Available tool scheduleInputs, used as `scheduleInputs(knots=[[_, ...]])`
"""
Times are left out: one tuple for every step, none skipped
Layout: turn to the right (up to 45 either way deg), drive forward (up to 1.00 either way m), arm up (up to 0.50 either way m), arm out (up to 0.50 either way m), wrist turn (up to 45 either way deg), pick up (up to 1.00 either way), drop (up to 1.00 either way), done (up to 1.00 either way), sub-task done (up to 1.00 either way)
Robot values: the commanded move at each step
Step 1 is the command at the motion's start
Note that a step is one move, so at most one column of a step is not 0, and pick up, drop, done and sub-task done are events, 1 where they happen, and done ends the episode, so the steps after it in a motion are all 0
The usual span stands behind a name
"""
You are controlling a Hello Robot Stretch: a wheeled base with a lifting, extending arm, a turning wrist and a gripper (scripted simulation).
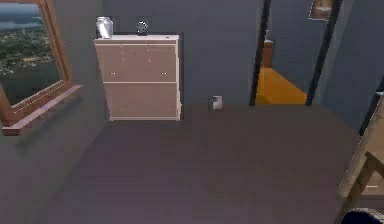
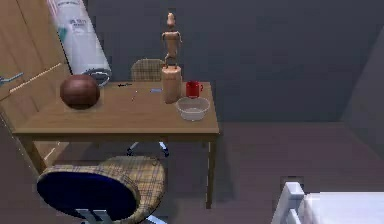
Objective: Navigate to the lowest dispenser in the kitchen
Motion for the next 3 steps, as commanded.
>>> scheduleInputs(knots=[[15.0,0.00,0.00,0.00,0.0,0.00,0.00,0.00,0.00],[0.0,1.00,0.00,0.00,0.0,0.00,0.00,0.00,0.00],[3.0,0.00,0.00,0.00,0.0,0.00,0.00,0.00,0.00]])
